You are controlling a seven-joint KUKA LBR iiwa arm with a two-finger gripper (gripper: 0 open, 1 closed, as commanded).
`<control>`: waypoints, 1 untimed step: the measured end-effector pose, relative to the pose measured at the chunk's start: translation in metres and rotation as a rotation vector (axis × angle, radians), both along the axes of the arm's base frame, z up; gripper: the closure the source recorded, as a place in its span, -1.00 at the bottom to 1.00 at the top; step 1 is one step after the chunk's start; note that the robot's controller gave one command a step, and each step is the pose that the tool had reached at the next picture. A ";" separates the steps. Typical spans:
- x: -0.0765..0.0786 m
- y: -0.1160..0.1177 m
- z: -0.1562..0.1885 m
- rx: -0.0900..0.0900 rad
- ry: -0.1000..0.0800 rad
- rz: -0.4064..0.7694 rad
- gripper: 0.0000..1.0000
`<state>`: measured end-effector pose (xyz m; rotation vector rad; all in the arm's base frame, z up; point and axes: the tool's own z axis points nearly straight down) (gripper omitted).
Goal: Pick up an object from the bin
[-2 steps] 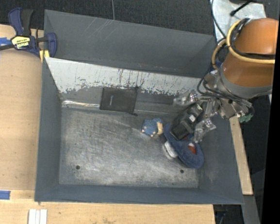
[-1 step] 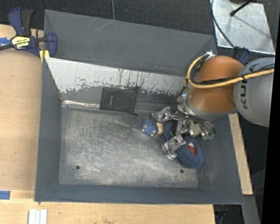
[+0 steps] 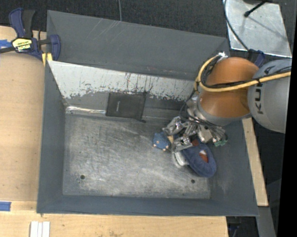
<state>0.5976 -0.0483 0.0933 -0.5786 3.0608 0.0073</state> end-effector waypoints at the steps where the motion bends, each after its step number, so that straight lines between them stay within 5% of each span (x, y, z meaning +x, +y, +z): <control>1: -0.020 -0.001 0.159 -0.015 0.013 0.268 1.00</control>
Offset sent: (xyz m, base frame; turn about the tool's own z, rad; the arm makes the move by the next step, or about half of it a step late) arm -0.0220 -0.0011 0.1551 -0.2696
